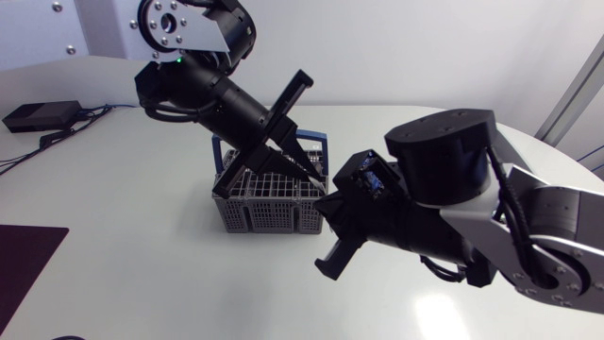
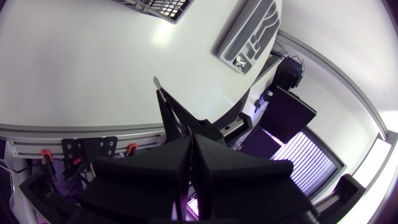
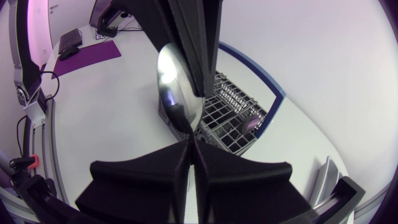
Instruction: Unload the cutlery basket into the drawer organizer.
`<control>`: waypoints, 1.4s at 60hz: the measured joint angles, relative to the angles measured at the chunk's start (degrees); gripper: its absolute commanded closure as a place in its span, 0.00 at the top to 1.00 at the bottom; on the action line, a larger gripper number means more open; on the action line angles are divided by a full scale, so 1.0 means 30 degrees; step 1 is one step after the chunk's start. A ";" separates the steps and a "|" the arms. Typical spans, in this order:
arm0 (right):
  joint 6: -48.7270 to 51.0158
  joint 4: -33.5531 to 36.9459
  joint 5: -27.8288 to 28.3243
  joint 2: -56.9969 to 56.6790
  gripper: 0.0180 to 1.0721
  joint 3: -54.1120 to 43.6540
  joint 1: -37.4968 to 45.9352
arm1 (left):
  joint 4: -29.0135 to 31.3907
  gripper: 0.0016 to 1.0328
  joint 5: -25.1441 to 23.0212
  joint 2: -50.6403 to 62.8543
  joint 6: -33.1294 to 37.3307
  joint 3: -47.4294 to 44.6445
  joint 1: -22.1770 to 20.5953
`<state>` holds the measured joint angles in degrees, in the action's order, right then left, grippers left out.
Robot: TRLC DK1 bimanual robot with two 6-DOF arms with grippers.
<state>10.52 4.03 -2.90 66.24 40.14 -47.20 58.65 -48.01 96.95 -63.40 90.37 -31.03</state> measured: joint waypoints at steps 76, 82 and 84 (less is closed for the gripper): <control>0.4116 0.7869 0.5588 -0.2055 0.06 0.0408 0.6827 | -0.2550 0.95 0.9428 -0.0015 0.0648 0.0000 0.0233; 0.5595 0.8735 0.6113 -0.2113 0.06 0.0670 0.8058 | -0.3111 0.95 1.0797 -0.0015 0.1100 -0.0036 -0.0204; 0.6164 0.9005 0.6258 -0.2113 0.06 0.0750 0.8444 | -0.3402 0.95 1.1220 -0.0015 0.1209 -0.0058 -0.0408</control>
<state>29.02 31.05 15.88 59.90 42.39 -21.87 48.45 -14.35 96.90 -59.77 90.19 -32.25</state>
